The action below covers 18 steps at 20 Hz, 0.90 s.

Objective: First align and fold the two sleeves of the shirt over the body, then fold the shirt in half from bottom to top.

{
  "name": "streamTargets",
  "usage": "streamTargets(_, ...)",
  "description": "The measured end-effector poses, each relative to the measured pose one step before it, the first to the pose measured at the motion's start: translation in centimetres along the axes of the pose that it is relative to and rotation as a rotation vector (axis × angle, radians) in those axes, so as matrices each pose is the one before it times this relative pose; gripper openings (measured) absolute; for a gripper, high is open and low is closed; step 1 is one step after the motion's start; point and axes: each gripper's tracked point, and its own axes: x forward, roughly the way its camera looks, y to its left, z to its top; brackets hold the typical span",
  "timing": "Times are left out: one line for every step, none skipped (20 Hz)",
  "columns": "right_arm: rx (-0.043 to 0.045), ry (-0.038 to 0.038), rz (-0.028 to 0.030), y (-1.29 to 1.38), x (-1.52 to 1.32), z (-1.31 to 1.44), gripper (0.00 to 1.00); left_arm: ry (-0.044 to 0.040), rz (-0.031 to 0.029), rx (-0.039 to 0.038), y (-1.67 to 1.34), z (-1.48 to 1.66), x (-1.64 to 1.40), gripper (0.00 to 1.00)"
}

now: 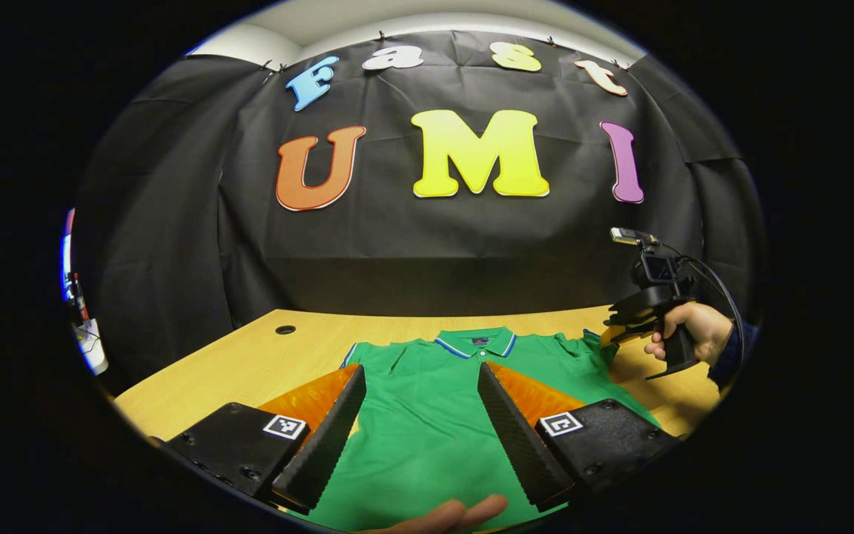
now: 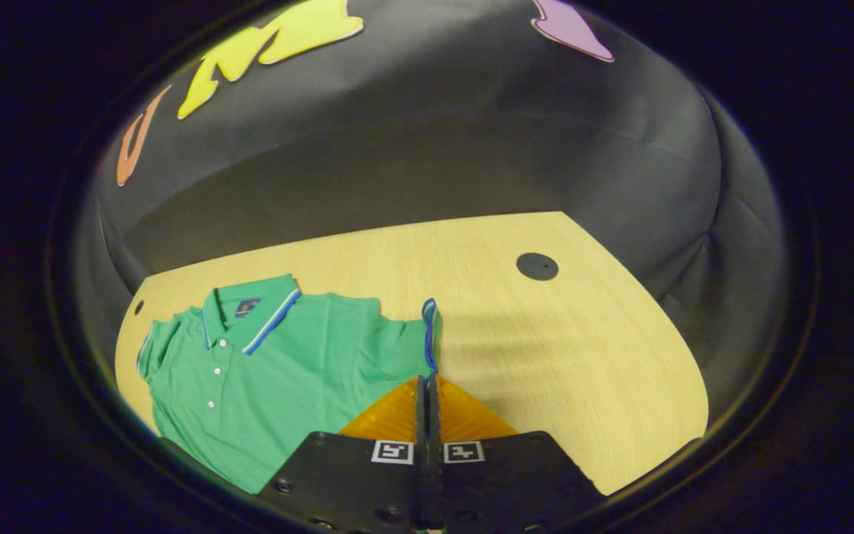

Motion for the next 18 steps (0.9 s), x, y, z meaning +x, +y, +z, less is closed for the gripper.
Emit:
streamTargets(-0.00753,-0.00471,0.01208,1.030,-0.395,0.171,0.00,0.00196,0.00575,-0.00118,0.365,-0.165,-0.020,0.99)
streamTargets(-0.00709,-0.00478,0.01272,1.063,-0.322,0.126,0.00,0.00081,0.00403,-0.00256,0.382,-0.153,0.028,0.98)
streamTargets(-0.01189,-0.00578,0.01243,1.086,-0.257,0.161,0.00,0.00136,0.00454,-0.00213,0.380,-0.148,-0.062,0.98)
streamTargets(-0.01760,-0.00906,0.00860,1.116,-0.146,0.120,0.00,0.00147,0.00441,-0.00331,0.400,-0.189,0.030,0.99)
streamTargets(-0.00776,-0.00981,0.00730,1.113,-0.112,0.246,0.00,0.00127,-0.00359,-0.00476,0.201,-0.090,-0.053,0.98)
streamTargets(-0.00440,-0.00126,0.01963,1.593,-0.032,-0.041,0.00,-0.00305,-0.00682,-0.01014,0.270,-0.141,-0.079,0.98)
streamTargets(-0.01236,-0.00190,0.01674,1.380,-0.037,-0.085,0.00,-0.00385,-0.00320,-0.01443,0.266,-0.030,0.002,0.98)
streamTargets(-0.01662,-0.00630,-0.00015,0.774,0.265,-0.043,0.00,0.00330,-0.00159,-0.01476,0.435,-0.242,0.040,0.98)
streamTargets(-0.01644,-0.00621,0.00248,0.731,0.013,0.008,0.00,0.00989,0.00222,-0.00625,0.462,-0.288,0.047,0.98)
streamTargets(-0.00868,-0.00385,0.00842,0.806,-0.032,-0.076,0.00,0.01014,0.01017,0.00197,0.709,-0.467,-0.022,0.98)
streamTargets(-0.00337,0.00144,0.00139,0.439,0.072,-0.048,0.01,0.00393,0.01321,0.00317,0.709,-0.157,0.055,0.98)
streamTargets(-0.00215,0.00583,-0.00712,0.062,-0.139,-0.285,0.02,-0.00232,0.00024,-0.00161,0.421,-0.114,0.064,0.98)
streamTargets(0.01435,0.00199,0.01473,0.365,-0.317,0.066,0.06,-0.01072,-0.02004,-0.01441,0.006,0.107,0.010,0.98)
streamTargets(0.02169,-0.00263,0.01684,0.444,-0.480,0.194,0.24,-0.00809,-0.03474,-0.01450,-0.269,0.004,0.163,0.98)
streamTargets(0.01859,-0.01118,0.01194,0.093,-0.617,0.316,0.42,0.00287,-0.01656,-0.01621,0.081,-0.136,0.270,0.98)
streamTargets(0.01457,-0.01492,0.01000,-0.153,-0.735,0.359,0.60,0.01390,0.00976,-0.01049,0.801,-0.421,0.322,0.98)
streamTargets(0.00607,-0.01980,0.00794,-0.126,-0.868,0.512,0.77,0.01565,0.02018,-0.00400,0.893,-0.312,0.382,0.98)
streamTargets(0.00020,-0.02960,0.01246,-0.184,-1.059,0.592,0.85,0.01242,0.01017,-0.00097,0.458,-0.041,0.477,0.98)
